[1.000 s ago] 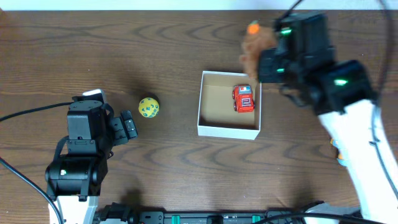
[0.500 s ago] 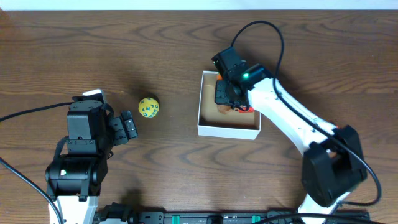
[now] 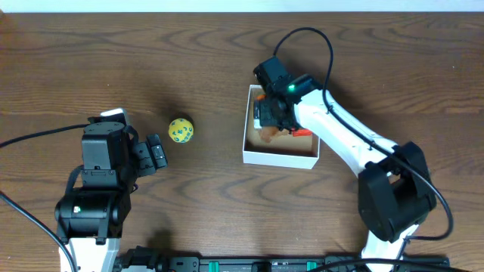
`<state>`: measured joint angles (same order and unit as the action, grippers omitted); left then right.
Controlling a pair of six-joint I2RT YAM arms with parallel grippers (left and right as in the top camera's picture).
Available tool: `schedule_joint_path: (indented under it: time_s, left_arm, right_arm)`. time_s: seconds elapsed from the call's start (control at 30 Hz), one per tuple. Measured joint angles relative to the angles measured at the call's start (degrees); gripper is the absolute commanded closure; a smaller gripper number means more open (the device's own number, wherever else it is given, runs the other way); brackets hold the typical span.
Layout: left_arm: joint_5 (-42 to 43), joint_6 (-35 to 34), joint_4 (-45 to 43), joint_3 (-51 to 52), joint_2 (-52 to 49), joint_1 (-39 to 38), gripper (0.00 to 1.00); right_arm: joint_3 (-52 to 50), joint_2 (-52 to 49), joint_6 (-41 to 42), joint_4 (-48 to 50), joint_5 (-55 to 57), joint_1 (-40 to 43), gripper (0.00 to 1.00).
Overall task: Pack container
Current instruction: 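Lift the brown bear into the box and open the right gripper, then move the right gripper to the rubber duck and grasp it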
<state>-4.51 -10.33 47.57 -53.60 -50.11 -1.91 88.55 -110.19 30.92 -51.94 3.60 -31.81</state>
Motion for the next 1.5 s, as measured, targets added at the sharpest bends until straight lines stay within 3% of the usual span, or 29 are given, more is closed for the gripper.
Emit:
schedule_joint_path:
  time_s: [0.03, 0.2, 0.37, 0.5, 0.6, 0.73, 0.9, 1.17, 1.33, 1.43, 1.5]
  left_arm:
    - [0.0, 0.0, 0.0, 0.0, 0.0, 0.0, 0.02]
    - [0.0, 0.0, 0.0, 0.0, 0.0, 0.0, 0.02]
    - [0.0, 0.0, 0.0, 0.0, 0.0, 0.0, 0.02]
    - [0.0, 0.0, 0.0, 0.0, 0.0, 0.0, 0.02]
    - [0.0, 0.0, 0.0, 0.0, 0.0, 0.0, 0.02]
    - [0.0, 0.0, 0.0, 0.0, 0.0, 0.0, 0.02]
    - [0.0, 0.0, 0.0, 0.0, 0.0, 0.0, 0.02]
    - [0.0, -0.1, 0.0, 0.0, 0.0, 0.0, 0.02]
    - [0.0, -0.2, 0.0, 0.0, 0.0, 0.0, 0.02]
    - [0.0, -0.2, 0.0, 0.0, 0.0, 0.0, 0.02]
    - [0.0, -0.2, 0.0, 0.0, 0.0, 0.0, 0.02]
  right_arm:
    - [1.6, 0.9, -0.5, -1.0, 0.1, 0.2, 0.01]
    - [11.5, 11.5, -3.1, -9.1, 3.6, 3.9, 0.01]
    - [15.2, 25.0, -5.8, -19.9, 7.9, 20.1, 0.01]
    - [14.2, 27.7, -9.0, -28.5, 7.8, 35.1, 0.01]
    - [10.8, 27.1, -11.9, -29.4, 6.3, 43.1, 0.01]
    - [1.4, 26.2, -15.2, -26.4, 3.5, 52.1, 0.01]
    - [-14.3, 26.1, -18.3, -15.8, 1.3, 59.1, 0.01]
    - [-33.9, 25.8, -20.7, 2.4, -0.1, 61.6, 0.01]
    - [-40.9, 25.8, -21.1, 8.7, -1.1, 61.6, 0.17]
    - [-42.4, 25.8, -20.9, 10.3, -1.8, 61.6, 0.42]
    - [-42.7, 25.8, -21.1, 10.8, -2.0, 61.7, 0.53]
